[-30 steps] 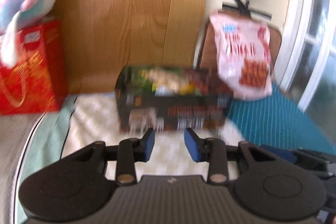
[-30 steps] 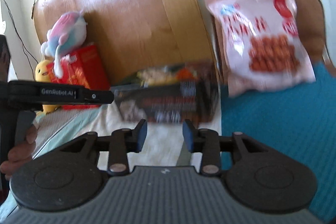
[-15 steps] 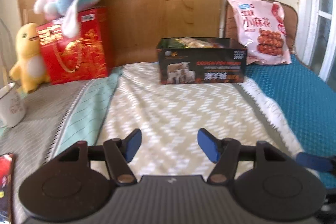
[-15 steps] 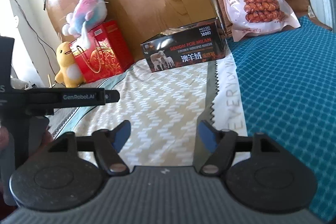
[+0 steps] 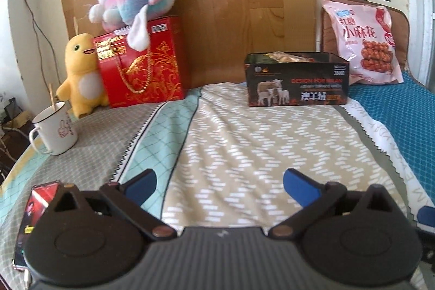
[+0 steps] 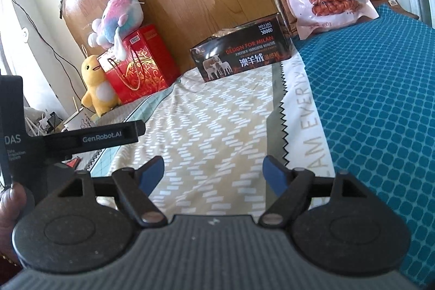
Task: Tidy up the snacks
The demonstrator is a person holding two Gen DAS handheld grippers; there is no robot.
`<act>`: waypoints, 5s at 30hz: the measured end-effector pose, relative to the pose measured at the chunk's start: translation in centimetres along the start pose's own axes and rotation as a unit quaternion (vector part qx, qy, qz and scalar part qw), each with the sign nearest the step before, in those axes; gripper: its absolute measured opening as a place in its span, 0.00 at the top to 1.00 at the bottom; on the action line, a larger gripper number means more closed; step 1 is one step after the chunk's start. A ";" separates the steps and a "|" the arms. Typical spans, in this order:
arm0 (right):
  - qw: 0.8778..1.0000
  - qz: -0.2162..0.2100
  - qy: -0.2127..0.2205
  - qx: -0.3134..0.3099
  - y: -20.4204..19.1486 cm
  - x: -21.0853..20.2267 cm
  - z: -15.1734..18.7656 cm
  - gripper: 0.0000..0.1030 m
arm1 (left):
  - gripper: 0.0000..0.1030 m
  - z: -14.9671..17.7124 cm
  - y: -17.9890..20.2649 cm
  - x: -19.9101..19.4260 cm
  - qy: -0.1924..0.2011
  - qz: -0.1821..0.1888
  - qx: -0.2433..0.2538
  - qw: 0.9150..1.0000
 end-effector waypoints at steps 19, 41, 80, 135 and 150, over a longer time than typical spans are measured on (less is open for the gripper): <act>1.000 0.003 0.001 0.021 0.4 0.0 0.3 0.18 | 0.00 0.2 -0.6 0.5 -0.002 -0.028 0.010 1.000; 0.999 0.005 -0.003 0.038 2.0 0.8 0.4 0.17 | 0.00 0.0 -1.0 3.0 -0.013 -0.069 0.015 0.997; 0.999 0.032 0.035 0.014 2.7 0.9 0.0 0.17 | 0.00 -1.2 -0.7 3.0 0.023 -0.104 0.043 0.993; 0.998 0.035 0.040 0.028 2.9 0.6 0.1 0.17 | 0.00 -1.6 -0.4 3.0 0.015 -0.109 0.068 0.992; 0.998 0.033 0.043 0.031 3.1 0.4 -0.1 0.17 | 0.00 -2.0 -0.2 2.8 0.019 -0.110 0.071 0.991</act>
Point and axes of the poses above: each gripper's, at about its wrist camera, not at the fingertips, and x roughly the way its jaws point, y to its right, z to its underside, the point moved 3 cm from there along x, roughly the way its jaws point, and after that the axes turned 3 degrees about -x, right-handed, at the moved point
